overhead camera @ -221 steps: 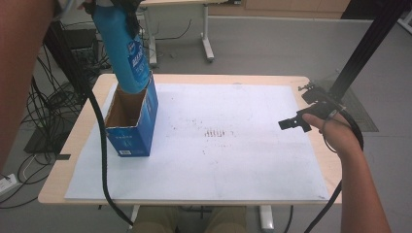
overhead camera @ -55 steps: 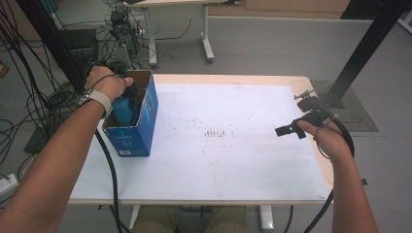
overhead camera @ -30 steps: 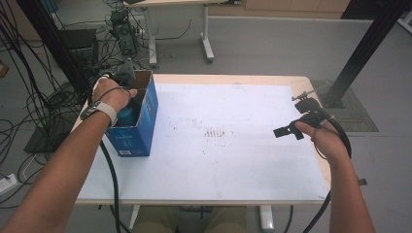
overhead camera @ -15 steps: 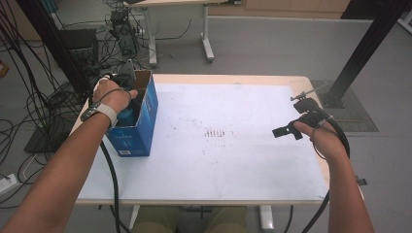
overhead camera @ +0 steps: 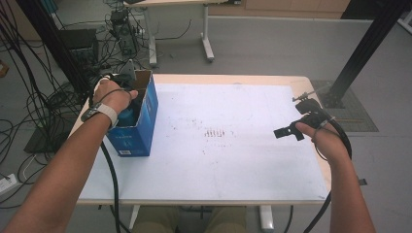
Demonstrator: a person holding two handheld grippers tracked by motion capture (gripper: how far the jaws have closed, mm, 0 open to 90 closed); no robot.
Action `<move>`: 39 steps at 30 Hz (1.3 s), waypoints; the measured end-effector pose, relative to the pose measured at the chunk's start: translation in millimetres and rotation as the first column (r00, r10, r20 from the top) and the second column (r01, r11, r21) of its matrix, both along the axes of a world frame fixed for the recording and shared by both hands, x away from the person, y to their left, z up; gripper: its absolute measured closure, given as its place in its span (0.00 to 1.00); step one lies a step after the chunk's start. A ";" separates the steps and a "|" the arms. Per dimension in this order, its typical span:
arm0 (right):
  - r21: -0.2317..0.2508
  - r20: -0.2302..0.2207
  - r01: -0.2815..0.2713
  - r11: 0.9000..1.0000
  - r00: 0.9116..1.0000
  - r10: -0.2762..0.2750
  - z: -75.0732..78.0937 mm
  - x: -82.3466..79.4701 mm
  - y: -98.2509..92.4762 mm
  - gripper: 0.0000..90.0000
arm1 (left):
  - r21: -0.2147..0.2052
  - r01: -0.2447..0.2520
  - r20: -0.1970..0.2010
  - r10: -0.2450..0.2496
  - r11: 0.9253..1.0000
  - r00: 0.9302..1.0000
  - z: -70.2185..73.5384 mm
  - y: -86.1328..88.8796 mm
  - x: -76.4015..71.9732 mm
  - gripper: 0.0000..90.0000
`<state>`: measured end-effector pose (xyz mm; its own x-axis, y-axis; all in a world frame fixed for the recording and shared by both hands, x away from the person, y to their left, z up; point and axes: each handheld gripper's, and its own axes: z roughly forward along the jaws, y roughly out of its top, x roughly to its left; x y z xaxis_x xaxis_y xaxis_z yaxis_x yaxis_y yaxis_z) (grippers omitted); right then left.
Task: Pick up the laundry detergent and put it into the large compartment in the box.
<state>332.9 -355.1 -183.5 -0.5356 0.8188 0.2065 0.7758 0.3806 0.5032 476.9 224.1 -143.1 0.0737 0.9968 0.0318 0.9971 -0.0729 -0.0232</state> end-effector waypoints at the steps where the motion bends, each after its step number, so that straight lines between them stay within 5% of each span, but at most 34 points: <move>1: 0.001 0.000 0.001 1.000 1.000 -0.001 0.3 -0.1 0.0 0.10 | 0.001 0.000 -0.002 0.000 1.000 1.000 0.0 -0.1 0.2 0.42; 39: 0.002 0.005 -0.005 1.000 1.000 0.005 0.5 0.6 2.6 0.10 | 0.004 0.000 0.001 0.000 1.000 1.000 -0.2 -0.9 -1.6 0.42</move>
<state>333.5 -352.5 -183.0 -0.5404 0.8160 0.2053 0.7715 0.3833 0.5078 475.3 223.2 -143.3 0.0740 0.9966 0.0354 0.9971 -0.0733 -0.0220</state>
